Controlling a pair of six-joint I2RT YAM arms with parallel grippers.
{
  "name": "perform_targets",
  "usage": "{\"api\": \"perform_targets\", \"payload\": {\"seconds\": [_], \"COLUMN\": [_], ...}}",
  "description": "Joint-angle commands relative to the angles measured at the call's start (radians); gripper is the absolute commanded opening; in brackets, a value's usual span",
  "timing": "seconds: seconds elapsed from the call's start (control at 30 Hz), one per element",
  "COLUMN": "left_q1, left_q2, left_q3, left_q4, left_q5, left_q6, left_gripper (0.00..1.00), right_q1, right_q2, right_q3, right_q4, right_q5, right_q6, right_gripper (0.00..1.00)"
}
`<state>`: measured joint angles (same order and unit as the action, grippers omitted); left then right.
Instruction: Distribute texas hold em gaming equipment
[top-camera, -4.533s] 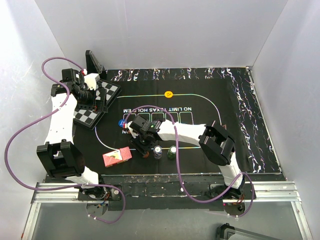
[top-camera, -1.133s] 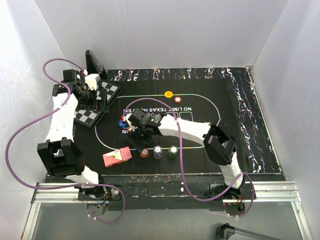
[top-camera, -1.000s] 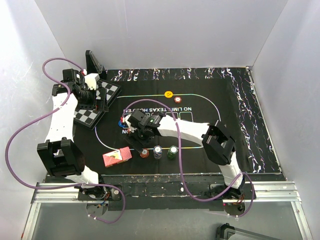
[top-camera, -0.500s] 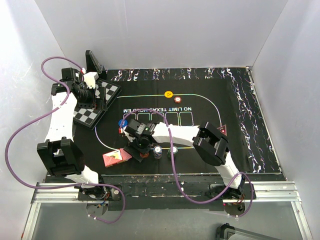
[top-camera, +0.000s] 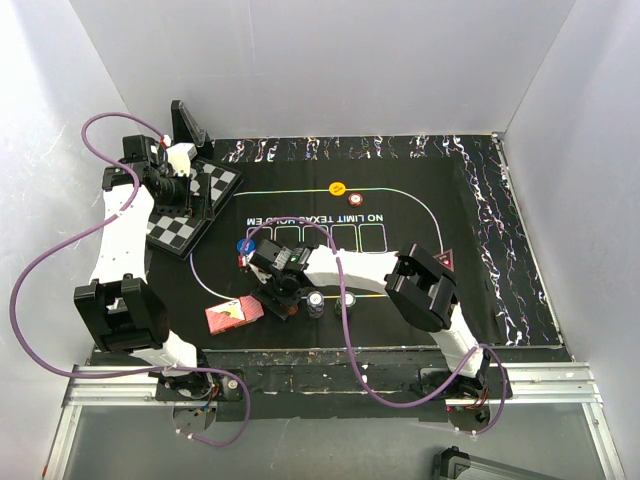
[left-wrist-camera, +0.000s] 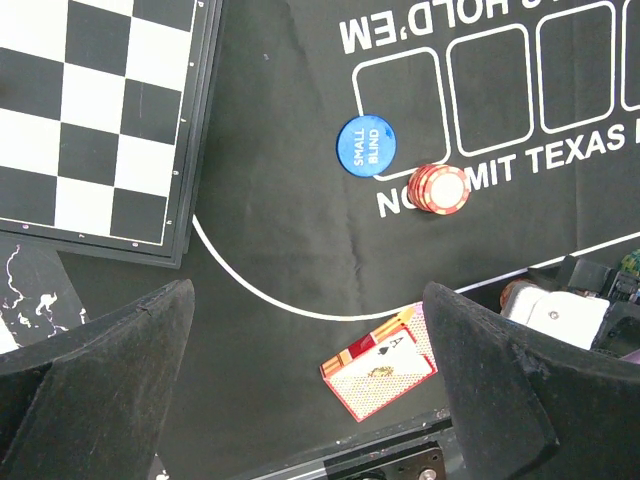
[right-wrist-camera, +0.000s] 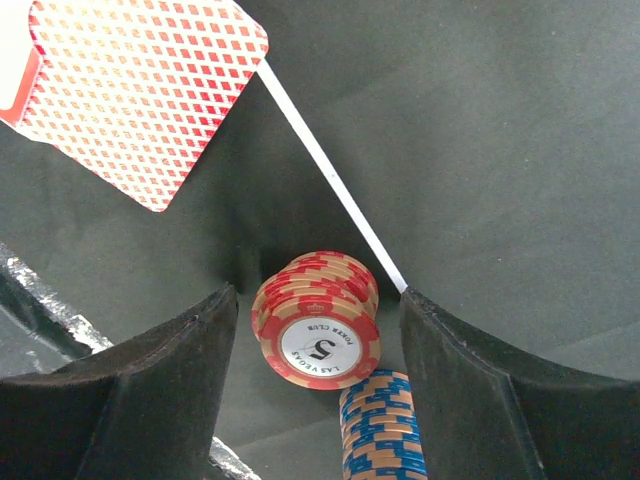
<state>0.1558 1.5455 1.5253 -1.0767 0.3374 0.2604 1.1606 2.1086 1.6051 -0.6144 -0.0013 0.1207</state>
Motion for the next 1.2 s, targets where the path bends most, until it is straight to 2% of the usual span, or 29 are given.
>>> {"api": "perform_targets", "payload": {"seconds": [0.0,0.3,0.67,0.8,1.17], "left_q1": [0.007,0.016,0.021,0.022,0.025], "left_q2": [-0.025,-0.038,-0.033,-0.035,-0.032], "left_q3": [0.021,0.006,0.022,0.024,0.038], "left_q4": [0.015,0.02,0.012,0.006,-0.008], "left_q5": [0.012,0.008,0.003,0.005,0.002], "left_q6": [-0.004,0.002,0.01,0.013,0.02], "left_gripper": [1.0,1.0,1.0,1.0,1.0], "right_q1": [0.011,0.022,0.016,0.002,-0.082], "right_q2": [0.022,0.036,-0.027,-0.071,-0.211], "right_q3": [-0.014,-0.02,-0.013,0.018,0.058], "right_q4": [-0.005,-0.013,0.013,0.005,0.001], "right_q5": [0.063,0.083,0.093,0.084,0.09], "right_q6": [-0.035,-0.038,-0.036,-0.035,-0.001], "right_gripper": [0.72,0.58,0.09,0.02,0.01]}}
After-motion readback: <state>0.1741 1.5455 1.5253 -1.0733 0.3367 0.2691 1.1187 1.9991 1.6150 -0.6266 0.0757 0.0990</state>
